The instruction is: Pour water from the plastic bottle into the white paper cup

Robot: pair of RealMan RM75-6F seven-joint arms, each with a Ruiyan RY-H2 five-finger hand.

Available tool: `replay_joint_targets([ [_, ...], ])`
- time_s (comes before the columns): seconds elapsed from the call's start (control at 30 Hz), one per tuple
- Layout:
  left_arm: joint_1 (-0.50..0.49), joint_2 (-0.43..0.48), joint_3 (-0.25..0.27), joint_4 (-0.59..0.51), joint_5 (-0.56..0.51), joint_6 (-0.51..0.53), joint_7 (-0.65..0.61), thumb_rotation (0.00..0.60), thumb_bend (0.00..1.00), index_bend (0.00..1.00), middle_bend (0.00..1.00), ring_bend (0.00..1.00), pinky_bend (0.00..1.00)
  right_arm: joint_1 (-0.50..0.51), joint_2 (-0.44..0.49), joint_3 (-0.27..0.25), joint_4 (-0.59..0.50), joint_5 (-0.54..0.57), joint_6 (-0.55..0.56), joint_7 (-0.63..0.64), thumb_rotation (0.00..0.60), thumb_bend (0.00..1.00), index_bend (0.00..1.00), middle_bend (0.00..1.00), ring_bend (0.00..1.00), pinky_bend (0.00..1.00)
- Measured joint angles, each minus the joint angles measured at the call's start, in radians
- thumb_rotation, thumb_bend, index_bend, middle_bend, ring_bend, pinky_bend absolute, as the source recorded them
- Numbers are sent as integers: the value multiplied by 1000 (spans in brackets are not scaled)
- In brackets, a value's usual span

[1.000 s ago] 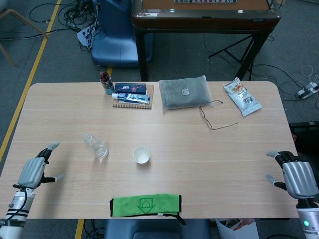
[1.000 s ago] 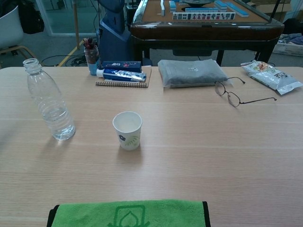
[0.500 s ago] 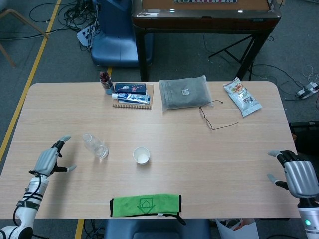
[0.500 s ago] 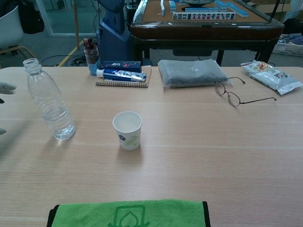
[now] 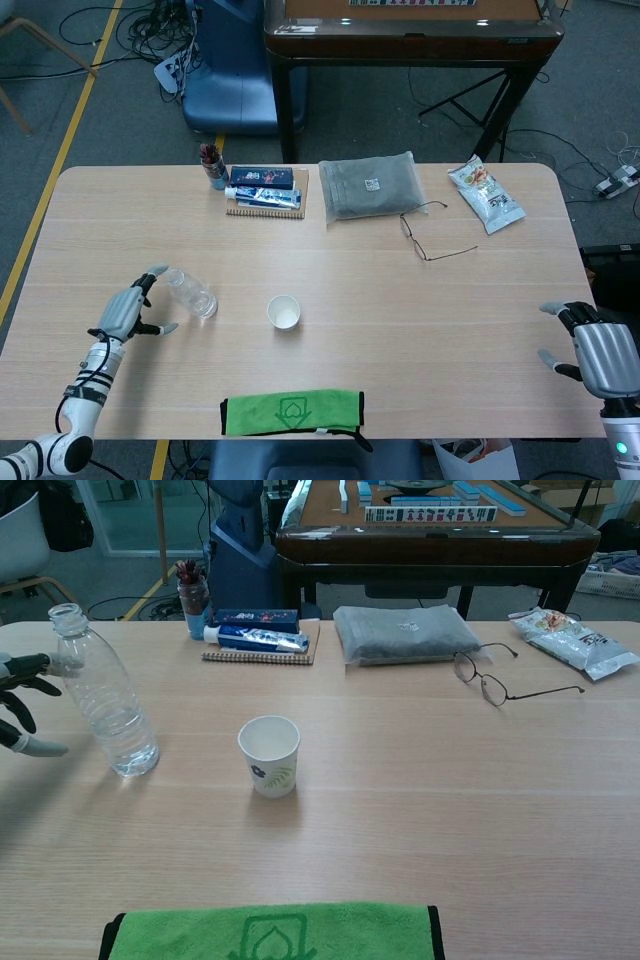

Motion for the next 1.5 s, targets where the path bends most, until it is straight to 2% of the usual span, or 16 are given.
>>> replay_joint_targets([
  [0.53, -50, -53, -36, -2, -70, -60, -31, 600, 77, 1, 78, 157, 390, -6, 14, 1, -7, -6, 14, 24, 600, 74, 351, 383, 320, 515],
  [0.9, -61, -77, -43, 26, -69, -64, -77, 600, 77, 51, 79, 179, 390, -7, 17, 2, -7, -7, 16, 29, 600, 75, 350, 383, 320, 515],
  [1.5, -97, -114, -55, 50, -86, -110, -117, 600, 77, 73, 88, 191, 391, -10, 22, 3, -10, -12, 23, 38, 600, 75, 351, 383, 320, 515],
])
